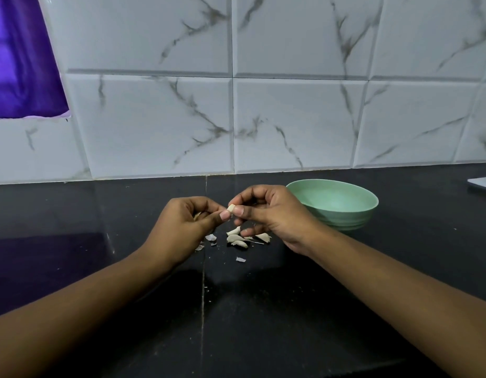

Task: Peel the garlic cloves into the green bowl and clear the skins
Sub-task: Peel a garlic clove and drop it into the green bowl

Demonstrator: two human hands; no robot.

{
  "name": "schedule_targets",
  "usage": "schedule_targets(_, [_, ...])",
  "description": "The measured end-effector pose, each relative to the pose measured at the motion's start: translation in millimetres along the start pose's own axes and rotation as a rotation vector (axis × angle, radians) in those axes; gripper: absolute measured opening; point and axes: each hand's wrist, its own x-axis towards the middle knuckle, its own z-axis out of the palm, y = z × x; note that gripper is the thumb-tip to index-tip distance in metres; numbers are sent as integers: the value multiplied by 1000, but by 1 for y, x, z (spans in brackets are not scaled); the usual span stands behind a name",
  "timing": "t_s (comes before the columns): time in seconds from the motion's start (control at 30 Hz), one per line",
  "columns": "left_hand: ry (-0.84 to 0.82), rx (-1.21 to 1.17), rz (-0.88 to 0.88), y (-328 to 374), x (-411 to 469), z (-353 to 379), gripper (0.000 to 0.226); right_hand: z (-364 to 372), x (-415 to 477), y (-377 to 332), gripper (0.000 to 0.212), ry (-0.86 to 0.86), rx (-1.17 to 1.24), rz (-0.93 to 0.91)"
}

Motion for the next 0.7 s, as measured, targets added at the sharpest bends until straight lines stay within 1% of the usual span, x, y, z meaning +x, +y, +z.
schedule_targets(0.1, [6, 8, -19, -2, 1, 0, 15, 5, -1, 2, 14, 66, -209, -126])
schedule_targets(0.13, [-3, -28, -45, -2, 1, 0, 17, 6, -1, 2, 16, 89, -278, -167])
schedule_targets(0.2, [-27, -131, -106, -2, 1, 2, 17, 8, -1, 4, 18, 114, -333, -206])
schedule_targets(0.27, [-19, -176, -122, -2, 0, 3, 17, 12, -2, 5, 19, 120, -300, -184])
schedule_targets(0.3, [0, -151, -103, -3, 0, 3, 18, 14, -3, 7, 19, 125, -261, -157])
schedule_targets(0.4, [64, -4, -9, -5, -2, 3, 16, 19, -4, 10, 16, 145, -147, -92])
schedule_targets(0.53, [123, 186, 108, -5, -4, 2, 13, 21, -5, 12, 14, 162, -46, -73])
schedule_targets(0.63, [169, 319, 175, -2, -6, 3, 17, 21, -5, 13, 14, 165, -38, -84])
schedule_targets(0.7, [185, 352, 189, 1, -7, 3, 17, 22, -6, 15, 14, 171, -56, -104])
